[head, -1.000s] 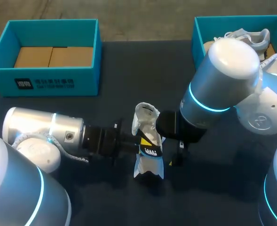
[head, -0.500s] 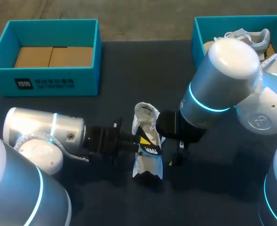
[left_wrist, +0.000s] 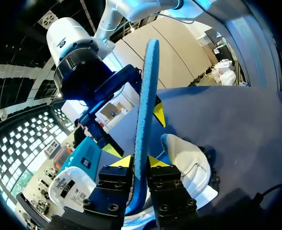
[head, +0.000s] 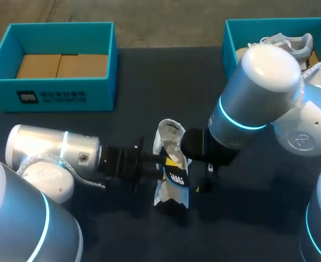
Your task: Take the shoe out of the shoebox, open the shoe tongue, remove and reinsert the insole, then place the shoe into the shoebox
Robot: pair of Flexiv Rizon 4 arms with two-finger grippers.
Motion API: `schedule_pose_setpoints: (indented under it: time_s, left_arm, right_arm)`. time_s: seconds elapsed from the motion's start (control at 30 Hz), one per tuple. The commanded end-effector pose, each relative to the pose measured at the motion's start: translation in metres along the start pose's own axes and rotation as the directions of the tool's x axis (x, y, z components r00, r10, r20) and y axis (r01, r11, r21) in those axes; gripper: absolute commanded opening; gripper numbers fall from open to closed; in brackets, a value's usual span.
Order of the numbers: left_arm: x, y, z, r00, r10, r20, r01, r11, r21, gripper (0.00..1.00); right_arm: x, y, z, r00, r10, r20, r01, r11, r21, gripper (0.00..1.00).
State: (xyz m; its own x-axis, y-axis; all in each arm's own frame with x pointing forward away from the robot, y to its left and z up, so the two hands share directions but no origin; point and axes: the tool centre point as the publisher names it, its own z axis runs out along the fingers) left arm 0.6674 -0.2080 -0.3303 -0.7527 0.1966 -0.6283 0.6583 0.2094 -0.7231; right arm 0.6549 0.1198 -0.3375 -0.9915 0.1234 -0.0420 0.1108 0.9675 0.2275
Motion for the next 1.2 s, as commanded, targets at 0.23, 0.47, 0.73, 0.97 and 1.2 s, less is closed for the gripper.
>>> schedule_pose_setpoints:
  time_s: [0.23, 0.47, 0.73, 0.97, 1.2]
  left_arm:
    - [0.001, -0.014, -0.001, 1.000, 0.016, -0.002, -0.016, 1.000, 0.026, 0.24]
    - [0.000, -0.020, 0.004, 1.000, 0.027, -0.012, -0.027, 0.999, 0.038, 0.24]
    - [0.000, -0.017, 0.006, 0.998, 0.054, -0.021, -0.052, 0.997, 0.053, 0.00]
    - [0.005, -0.005, 0.004, 0.994, 0.108, -0.025, -0.105, 0.989, 0.103, 0.00]
    - [0.004, 0.003, 0.002, 0.989, 0.146, -0.010, -0.145, 0.984, 0.105, 0.00]
  right_arm:
    - [0.001, 0.000, 0.001, 1.000, 0.000, 0.003, 0.000, 1.000, 0.001, 1.00]
    - [0.001, 0.000, 0.001, 1.000, 0.000, 0.003, 0.000, 1.000, 0.001, 1.00]
    - [0.001, 0.000, 0.001, 1.000, 0.000, 0.003, 0.000, 1.000, 0.001, 1.00]
    - [0.001, 0.000, 0.001, 1.000, 0.000, 0.003, 0.000, 1.000, 0.001, 1.00]
    - [0.001, 0.000, 0.001, 1.000, 0.000, 0.003, 0.000, 1.000, 0.001, 1.00]
